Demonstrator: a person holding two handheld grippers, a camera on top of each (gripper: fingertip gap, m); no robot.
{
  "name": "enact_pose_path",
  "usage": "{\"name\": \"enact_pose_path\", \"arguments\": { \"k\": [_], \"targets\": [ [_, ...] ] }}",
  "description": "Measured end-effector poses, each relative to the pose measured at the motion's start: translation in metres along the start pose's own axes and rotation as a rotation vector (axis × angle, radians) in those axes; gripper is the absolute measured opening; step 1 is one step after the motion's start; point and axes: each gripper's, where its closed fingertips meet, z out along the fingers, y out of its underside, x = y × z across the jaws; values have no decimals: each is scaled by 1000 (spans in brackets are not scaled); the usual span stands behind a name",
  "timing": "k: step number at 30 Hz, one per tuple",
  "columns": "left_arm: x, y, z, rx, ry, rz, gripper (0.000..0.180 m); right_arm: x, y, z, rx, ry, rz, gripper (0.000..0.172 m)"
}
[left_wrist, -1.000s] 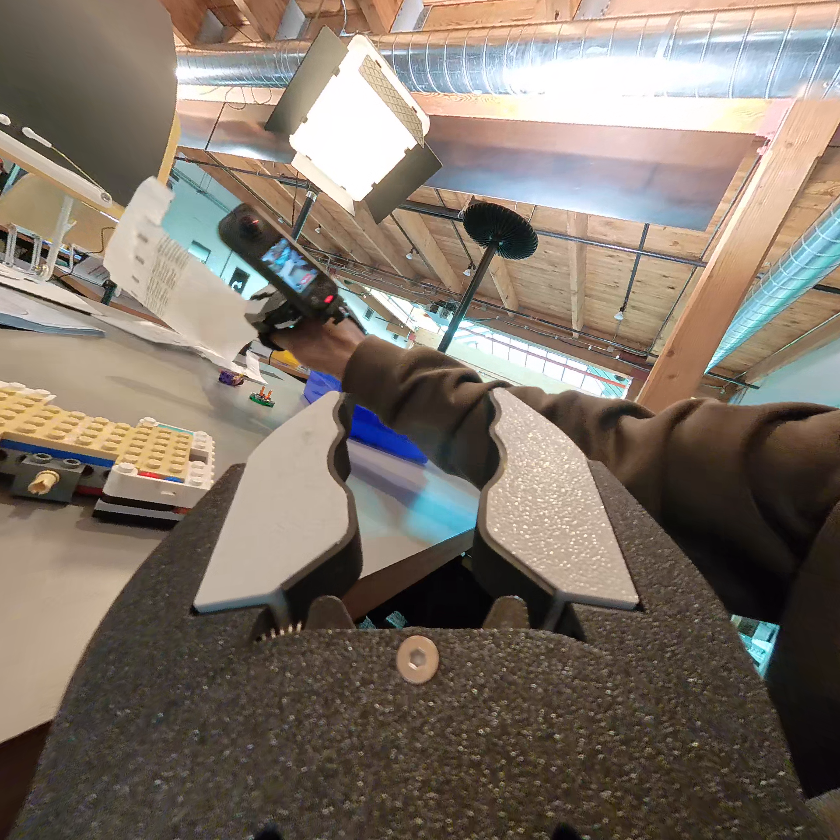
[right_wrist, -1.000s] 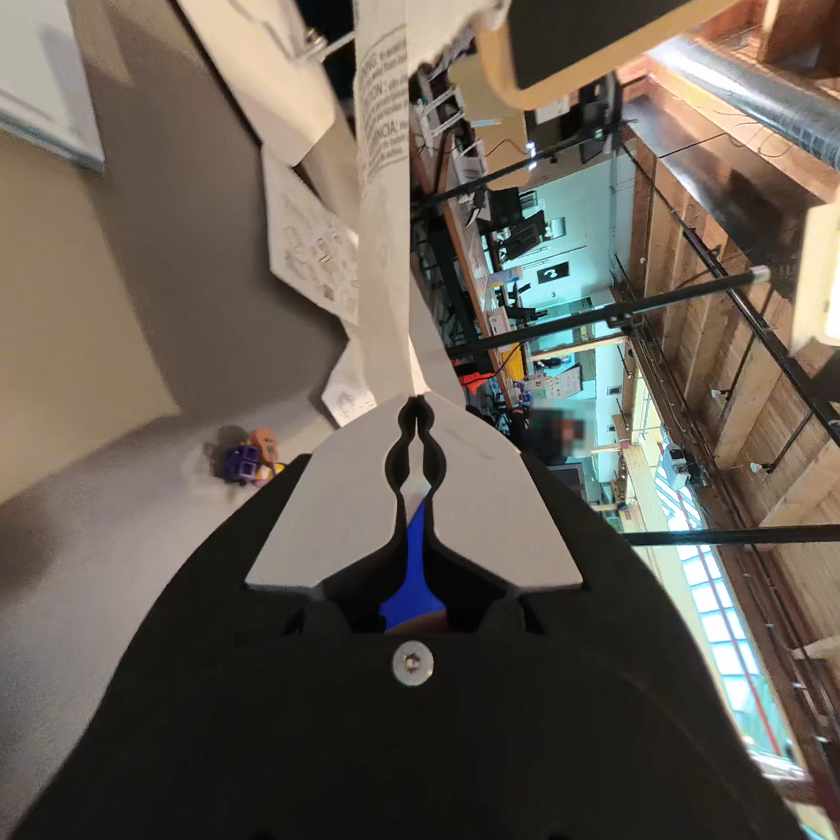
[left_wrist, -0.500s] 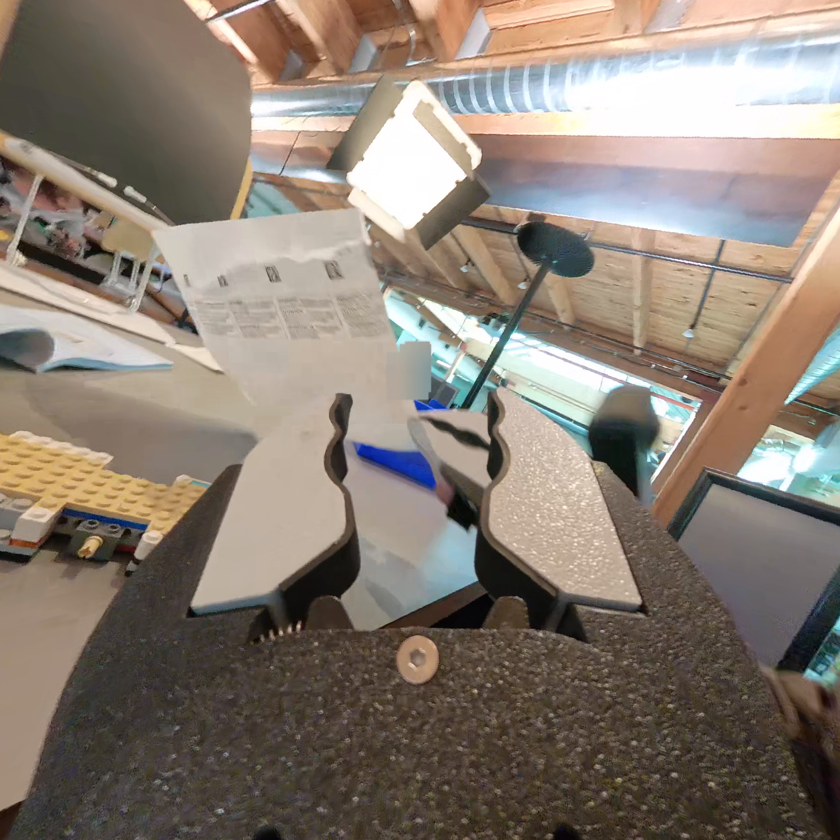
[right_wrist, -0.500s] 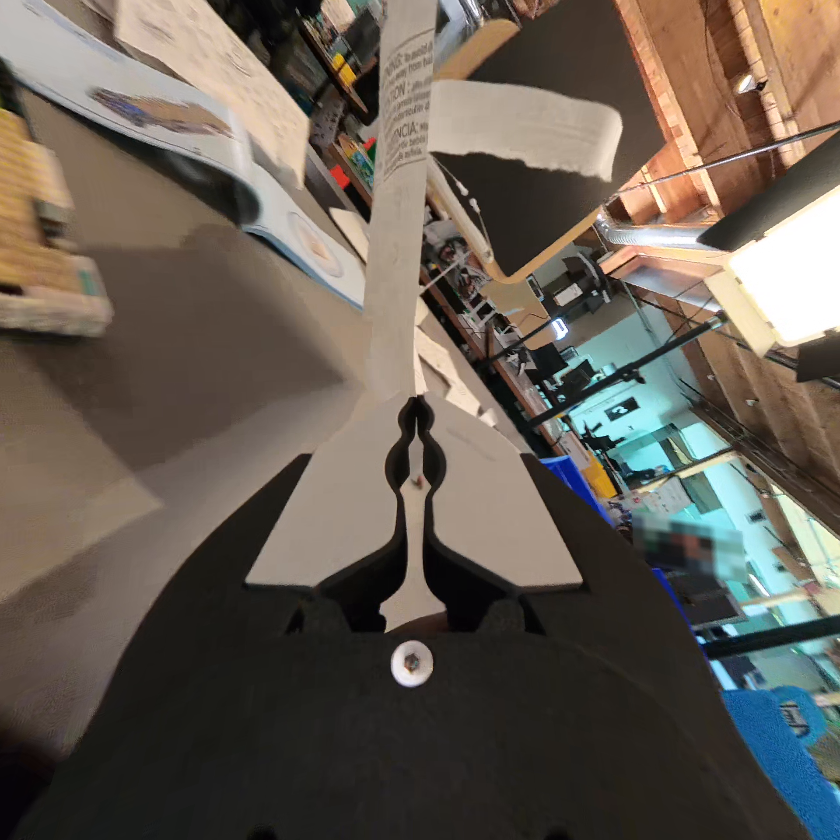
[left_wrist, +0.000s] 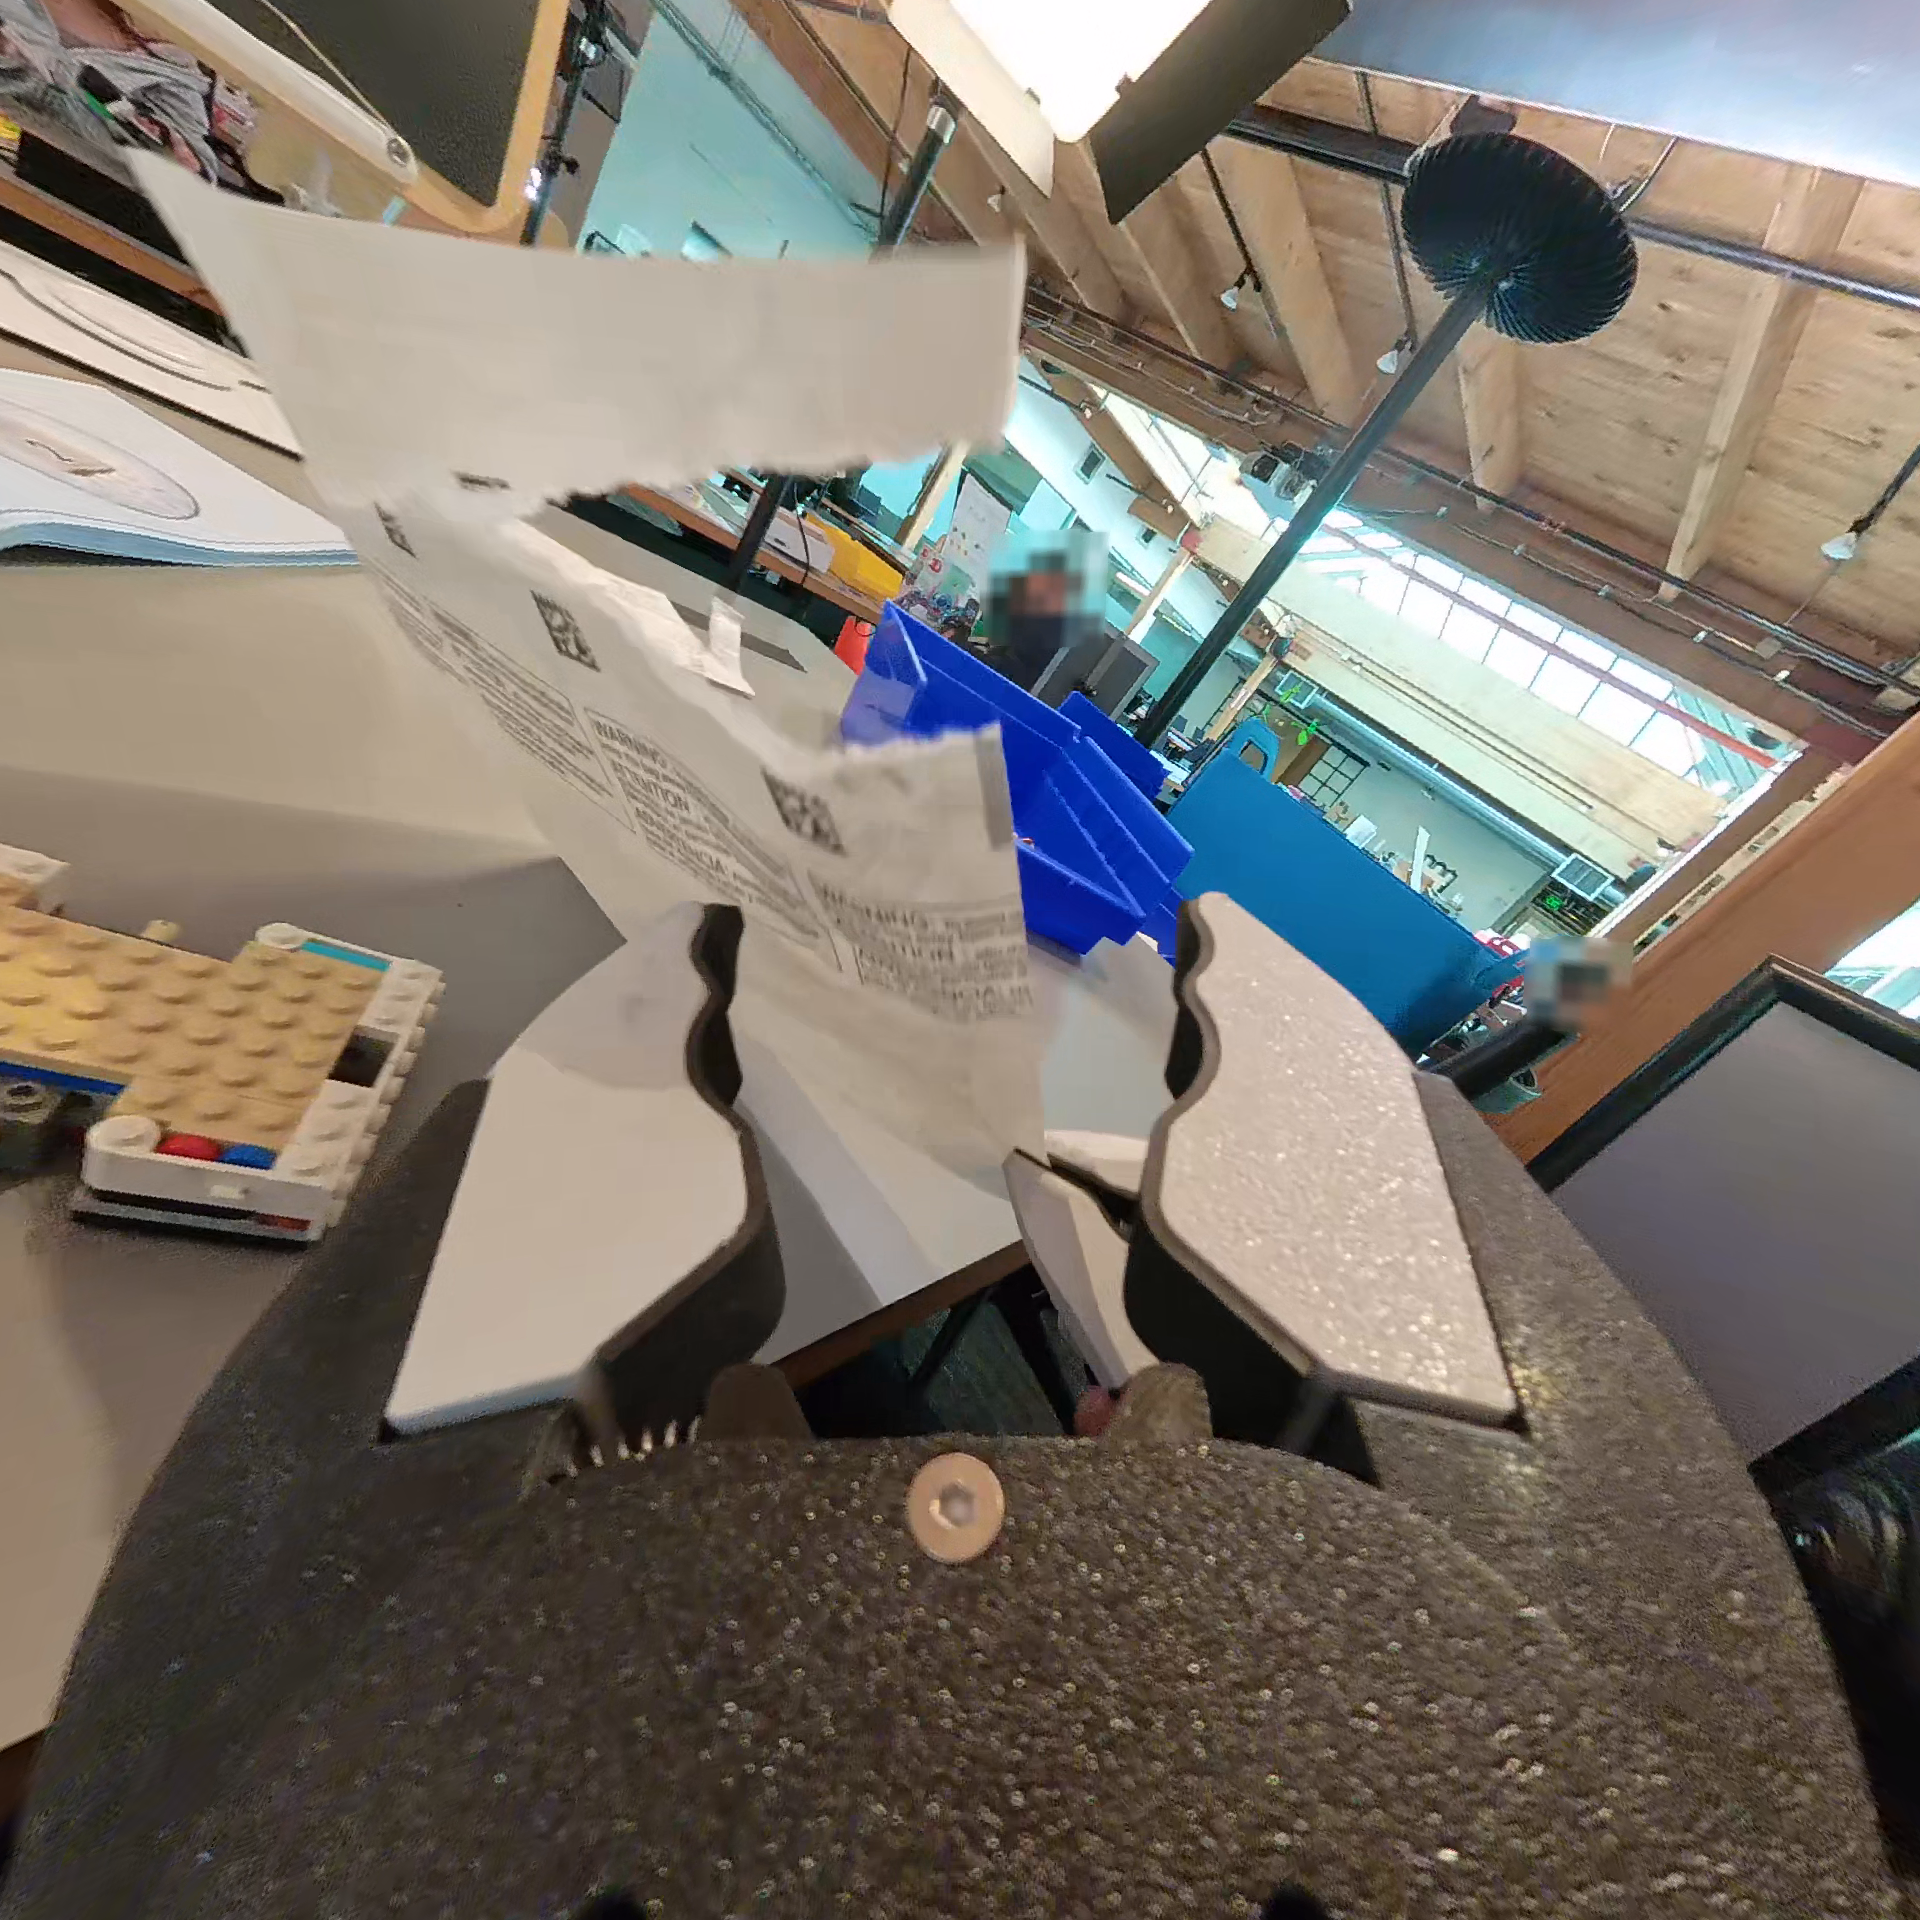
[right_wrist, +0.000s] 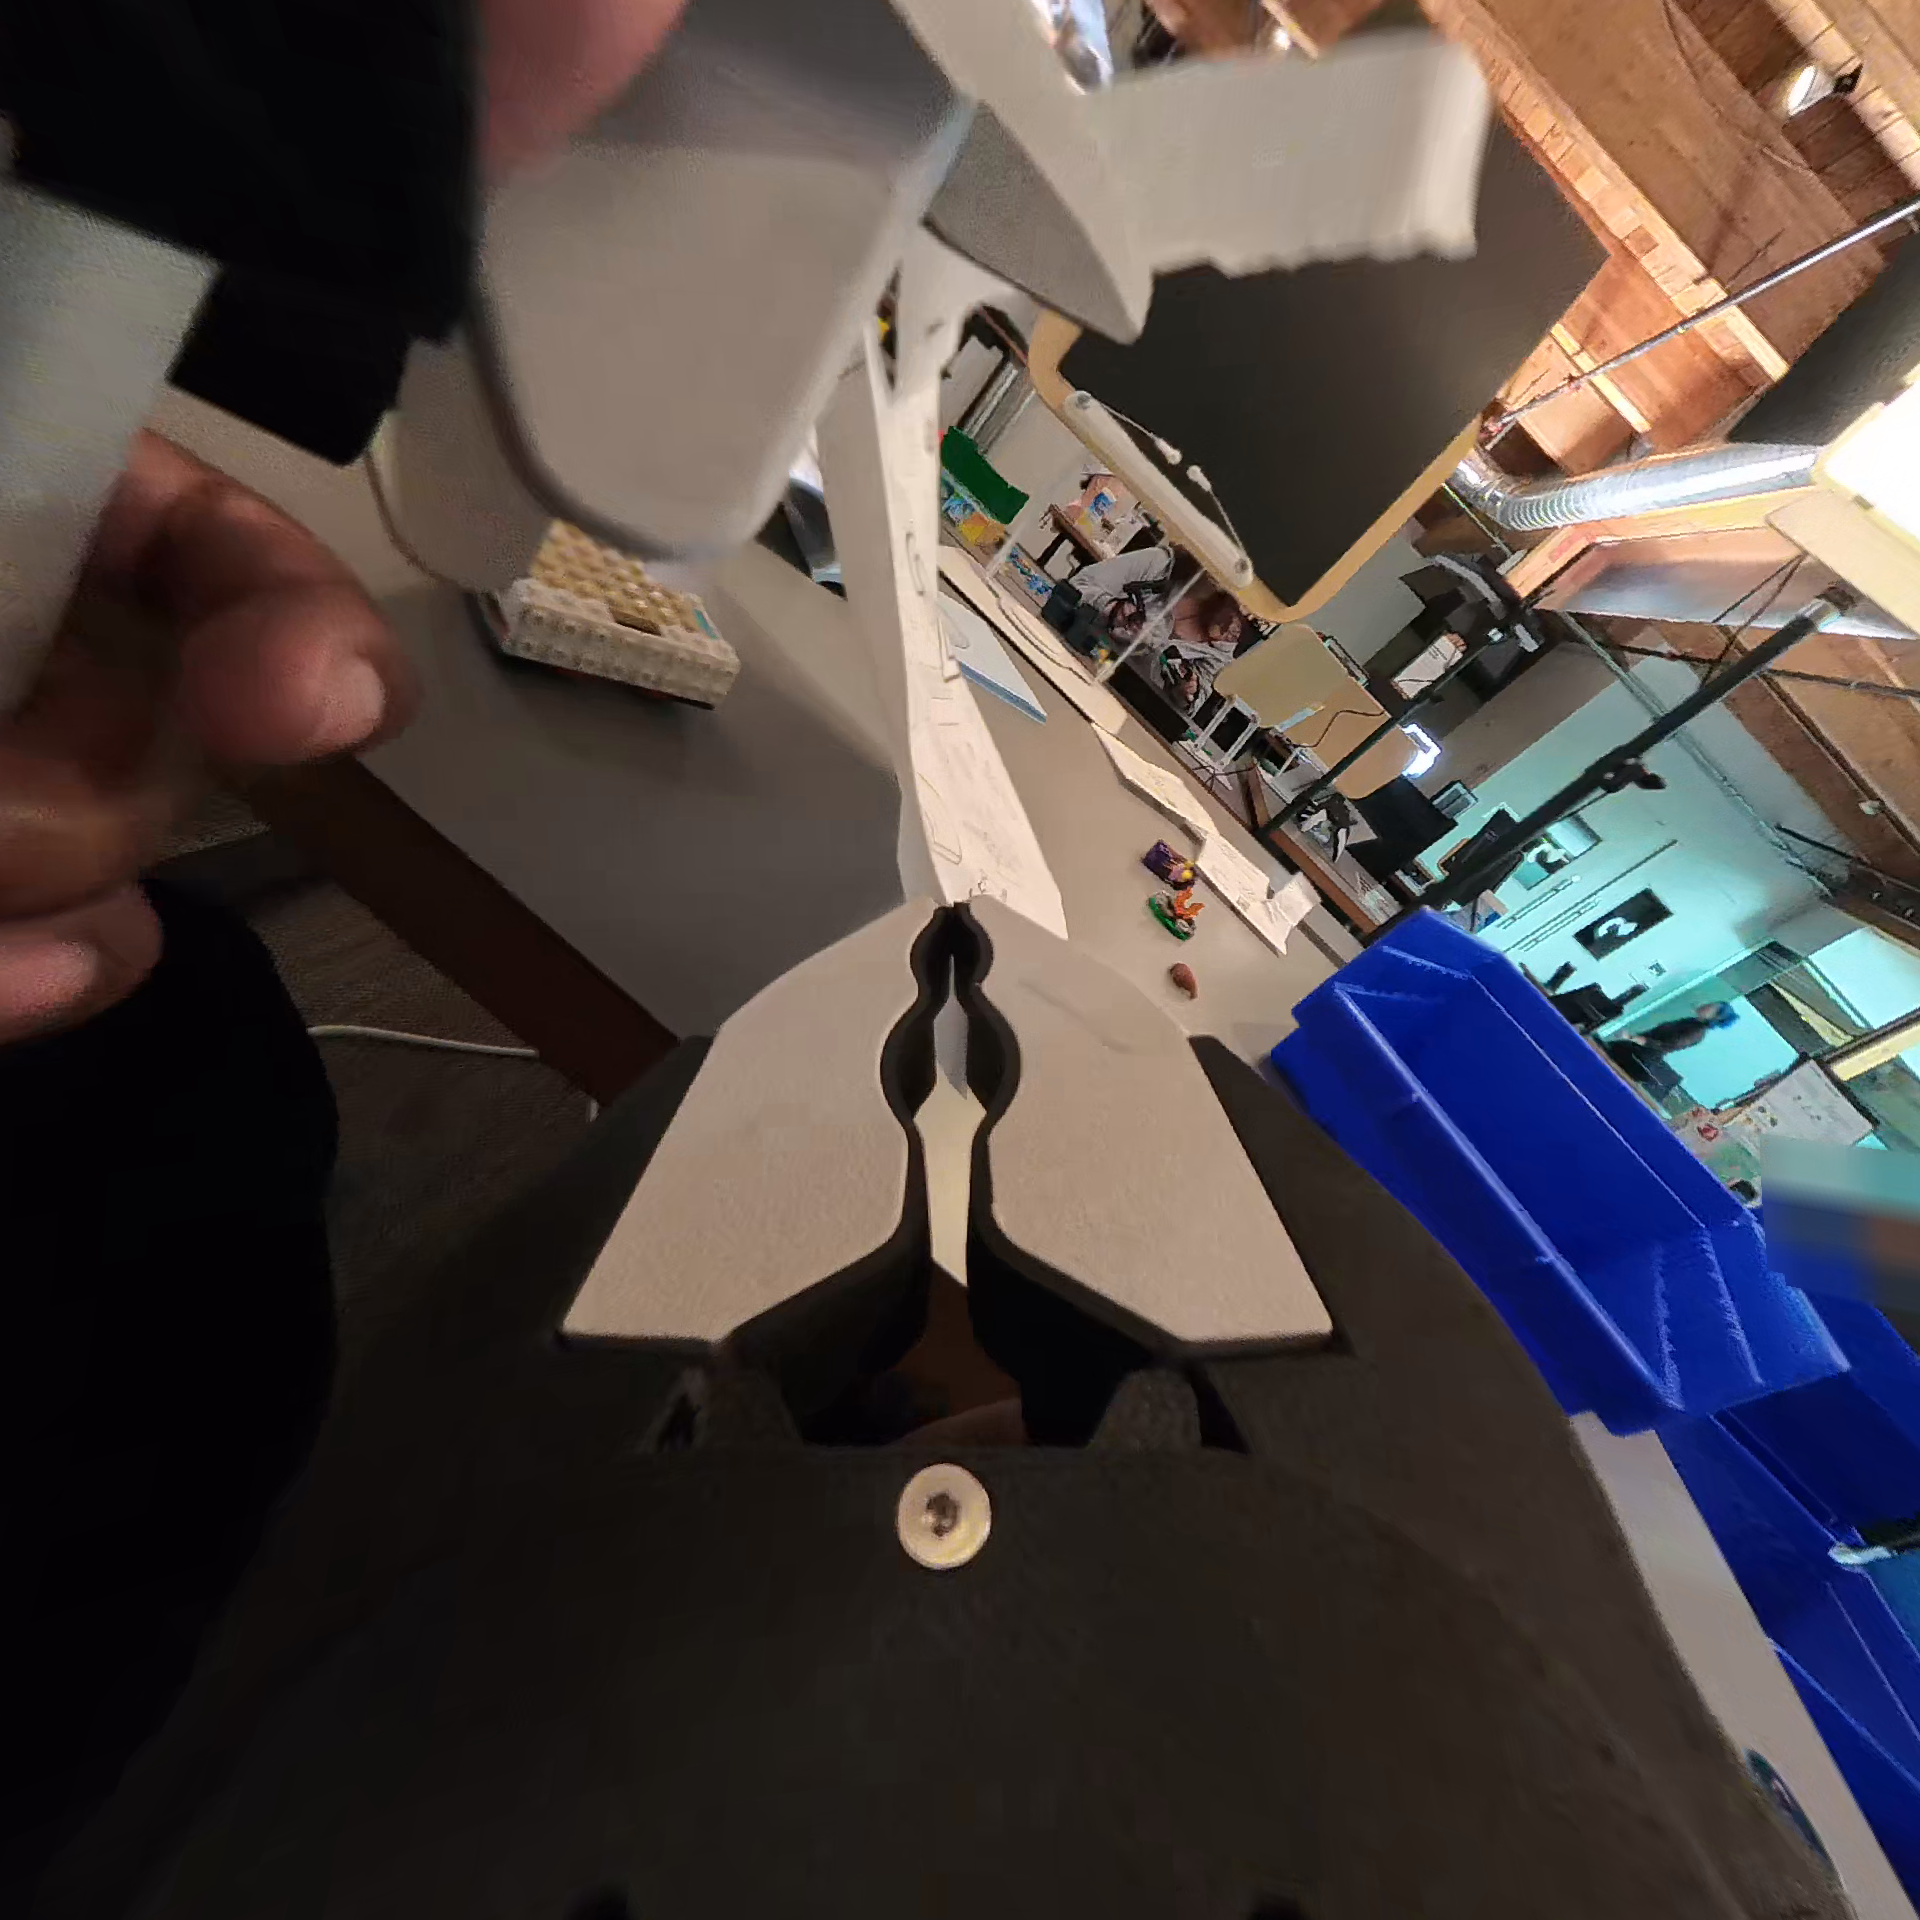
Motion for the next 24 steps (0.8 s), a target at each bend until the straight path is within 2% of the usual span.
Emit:
{"name": "enact_pose_path", "arguments": {
  "k": [1, 4, 9, 12, 15, 18, 20, 24],
  "targets": [
    [-4, -1, -1, -4, -2, -1, 75, -6, 0, 0, 4, -8, -6, 0],
    [-15, 0, -7, -19, 4, -3, 42, -23, -2, -1, 24, -37, -24, 0],
    [-26, 0, -14, -47, 15, 36, 7, -49, -10, -5, 69, -138, -21, 1],
    [-28, -4, -16, -56, 30, 61, 0, -58, -21, -12, 127, -234, 11, 8],
    [-26, -7, -17, -82, 34, 125, 0, -60, -31, -22, 173, -331, 41, 20],
    [-23, -8, -18, -128, 43, 192, 0, -57, -42, -38, 222, -465, 98, 24],
    [-18, -9, -21, -159, 66, 225, 0, -46, -50, -50, 264, -518, 131, 24],
    [-1, 1, -29, -281, 143, 291, 0, -3, -57, -57, 255, -481, 147, 25]
  ]
}}
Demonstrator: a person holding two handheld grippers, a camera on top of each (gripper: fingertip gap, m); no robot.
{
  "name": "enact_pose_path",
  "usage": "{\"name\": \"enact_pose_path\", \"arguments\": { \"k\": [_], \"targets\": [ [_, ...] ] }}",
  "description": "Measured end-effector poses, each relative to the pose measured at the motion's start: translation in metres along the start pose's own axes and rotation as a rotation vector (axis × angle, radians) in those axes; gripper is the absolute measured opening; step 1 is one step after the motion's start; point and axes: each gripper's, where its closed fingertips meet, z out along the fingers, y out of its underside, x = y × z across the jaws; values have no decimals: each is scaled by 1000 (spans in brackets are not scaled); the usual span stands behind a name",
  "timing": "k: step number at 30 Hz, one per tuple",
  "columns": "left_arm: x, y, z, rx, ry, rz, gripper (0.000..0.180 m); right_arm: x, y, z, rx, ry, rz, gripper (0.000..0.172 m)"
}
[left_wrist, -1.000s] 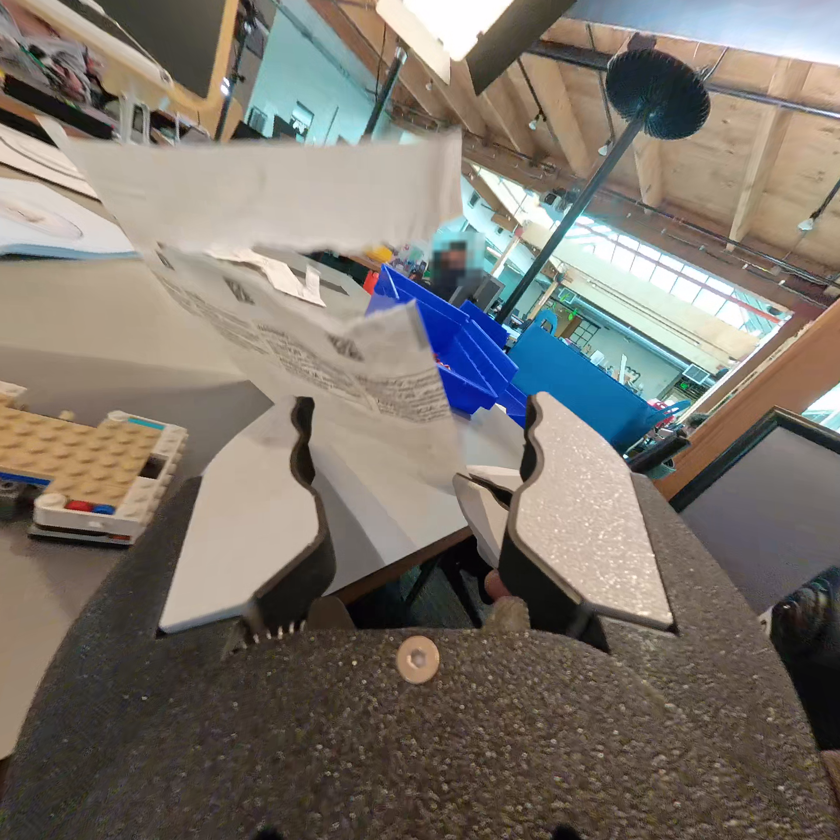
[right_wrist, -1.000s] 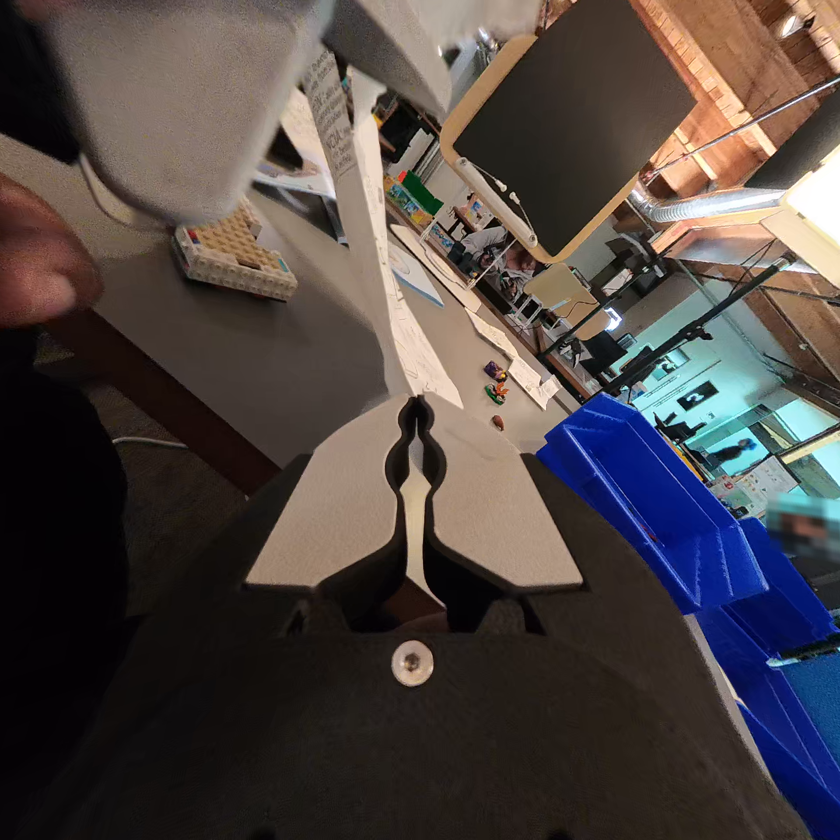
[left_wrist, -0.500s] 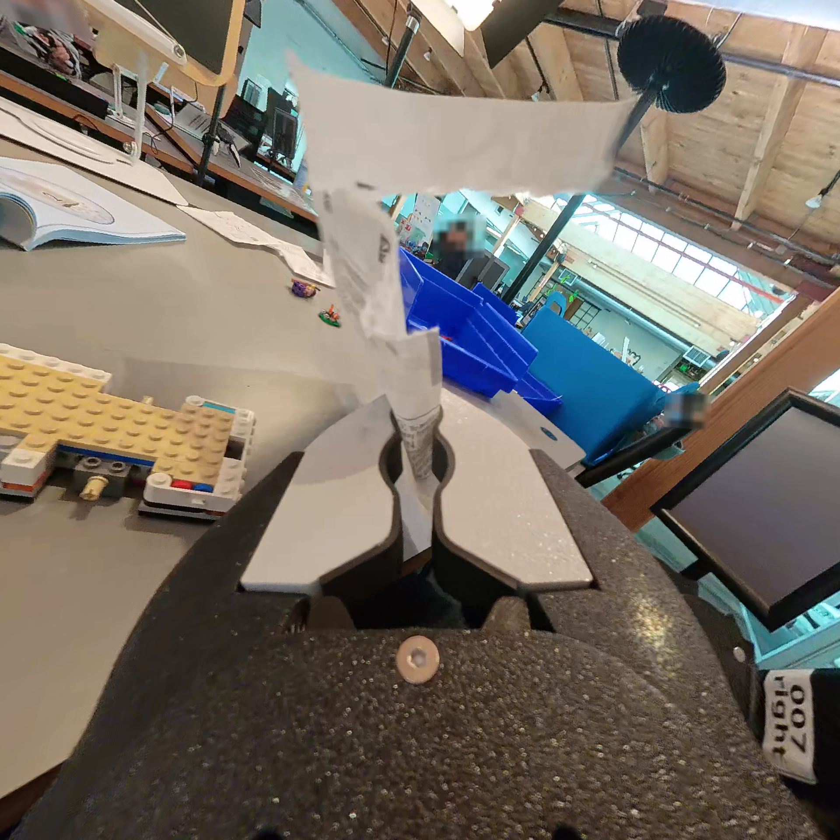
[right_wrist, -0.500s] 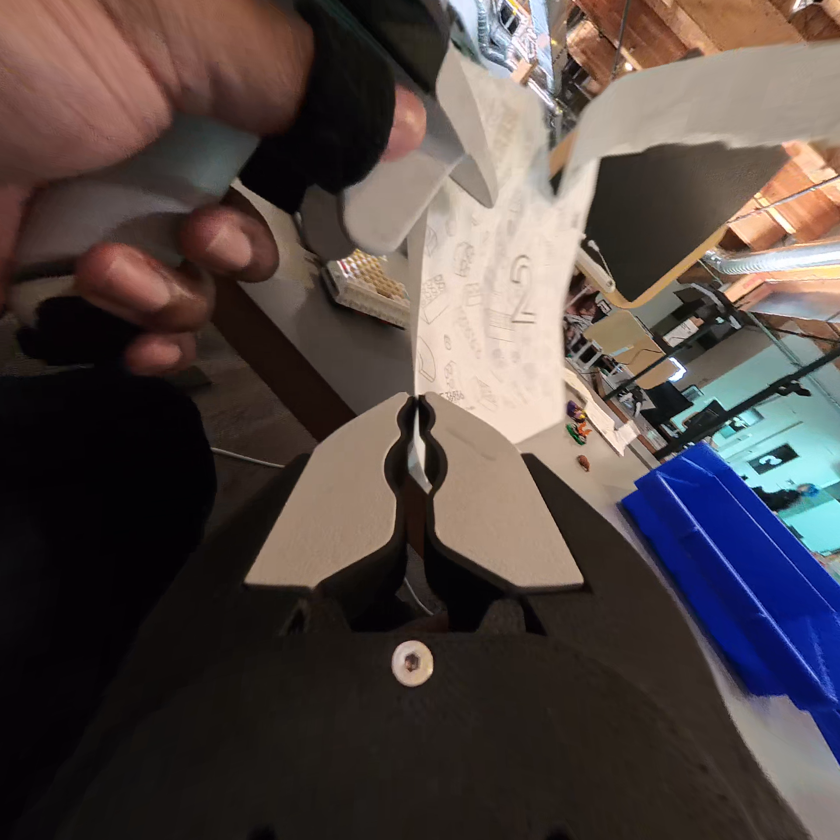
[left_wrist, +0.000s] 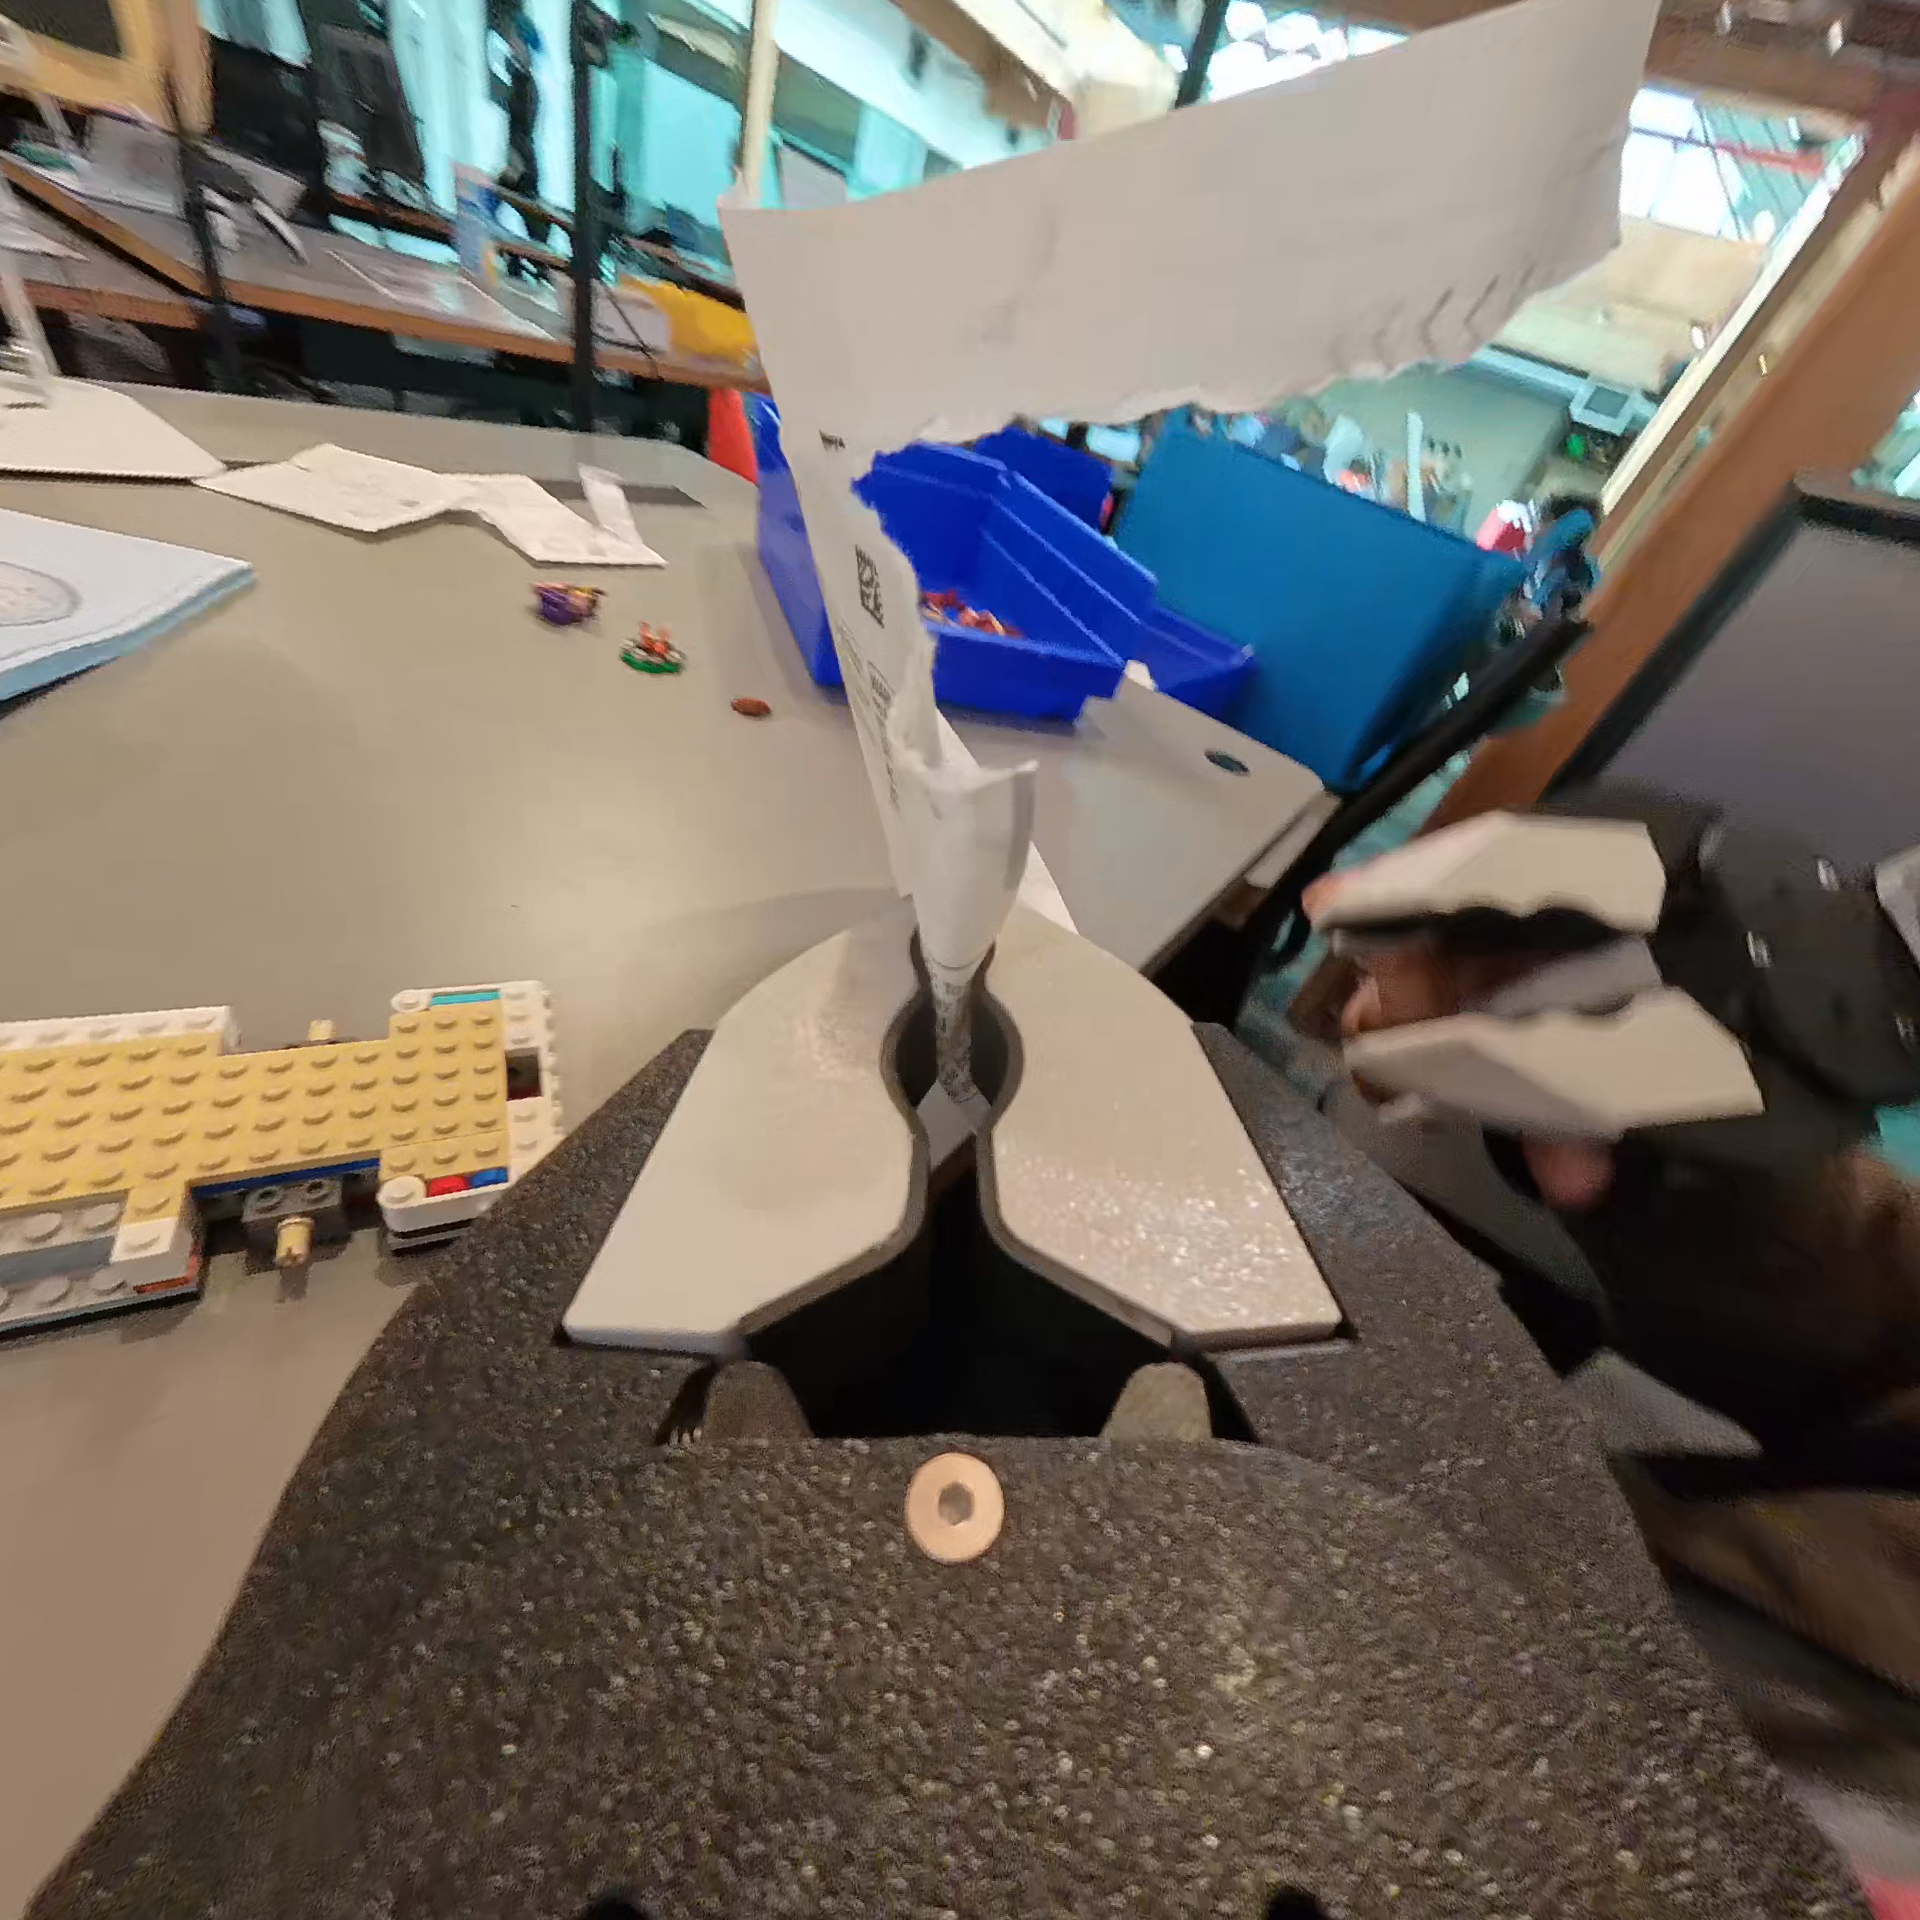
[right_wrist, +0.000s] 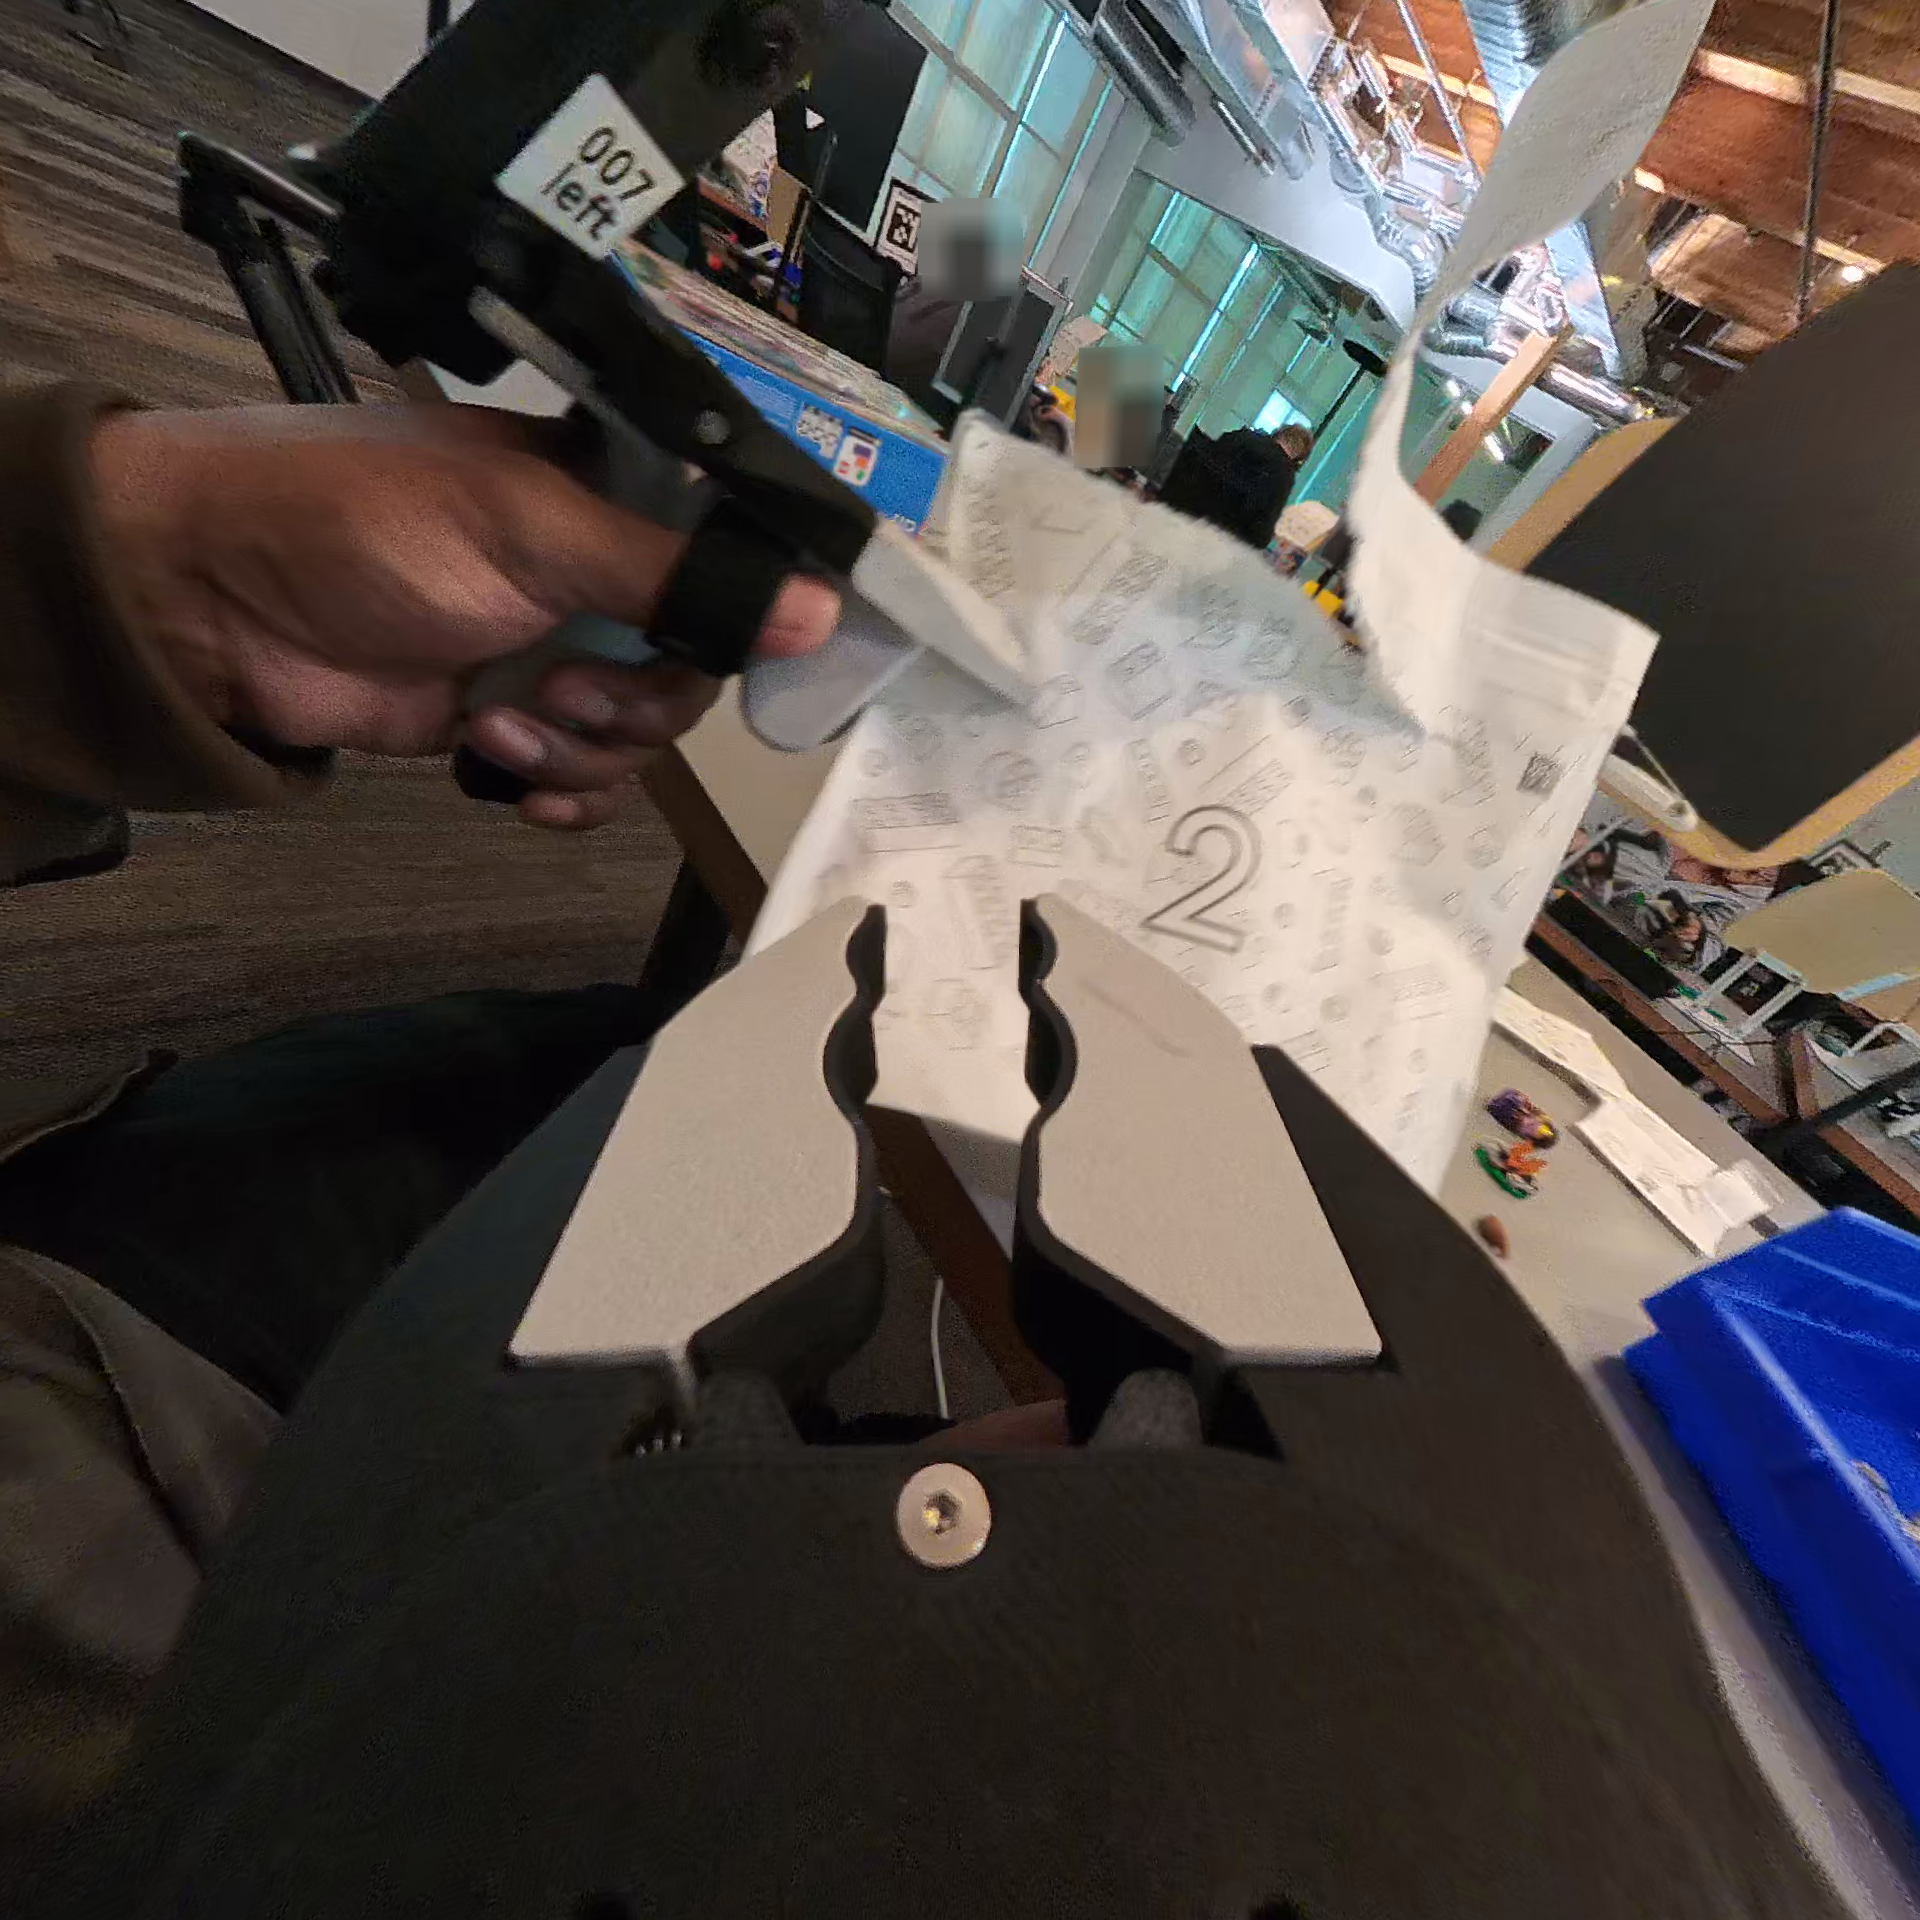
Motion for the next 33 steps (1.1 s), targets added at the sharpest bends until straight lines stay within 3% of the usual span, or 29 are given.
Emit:
{"name": "enact_pose_path", "arguments": {
  "k": [9, 15, 21, 33],
  "targets": [
    [55, 27, -7, -244, 271, 62, 0, 36, -16, -12, -96, -32, -107, 25],
    [72, 49, -10, -351, 397, 80, 0, 30, 0, -3, -180, -168, -72, 30],
    [75, 65, -14, -425, 443, 98, 0, 23, 11, -2, -210, -220, -67, 34],
    [75, 68, -17, -445, 448, 87, 0, 18, 14, -14, -195, -262, -61, 31]
  ]
}}
